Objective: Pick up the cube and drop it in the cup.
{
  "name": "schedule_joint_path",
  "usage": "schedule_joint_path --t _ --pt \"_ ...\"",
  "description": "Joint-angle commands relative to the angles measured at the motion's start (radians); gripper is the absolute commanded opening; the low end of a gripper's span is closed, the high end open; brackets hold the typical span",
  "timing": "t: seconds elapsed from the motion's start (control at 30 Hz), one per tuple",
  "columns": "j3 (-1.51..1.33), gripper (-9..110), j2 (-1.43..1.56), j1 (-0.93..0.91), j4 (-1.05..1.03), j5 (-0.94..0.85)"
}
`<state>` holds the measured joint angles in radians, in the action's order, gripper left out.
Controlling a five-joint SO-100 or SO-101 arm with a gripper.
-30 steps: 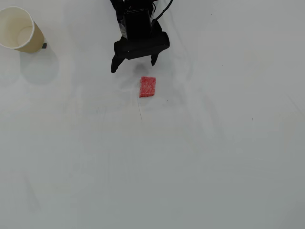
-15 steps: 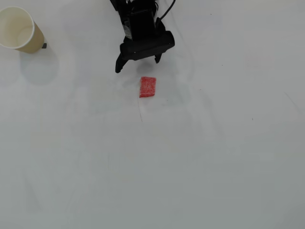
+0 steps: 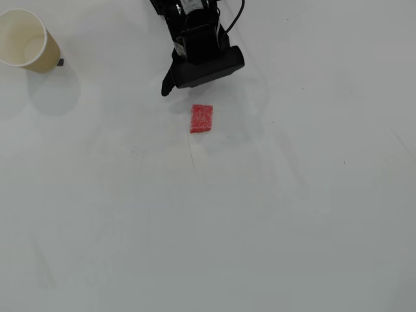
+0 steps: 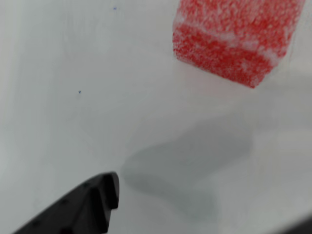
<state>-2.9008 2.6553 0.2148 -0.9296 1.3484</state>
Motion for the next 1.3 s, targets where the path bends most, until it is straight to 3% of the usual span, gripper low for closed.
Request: schedule_joint_path --t 0.0,0.73,1.27 --pt "0.184 47 -0.055 0.005 0.032 -0.005" --pt "0.474 47 -0.367 -0.023 0.086 0.002" --pt "0.531 47 -0.535 -0.018 0.132 0.006"
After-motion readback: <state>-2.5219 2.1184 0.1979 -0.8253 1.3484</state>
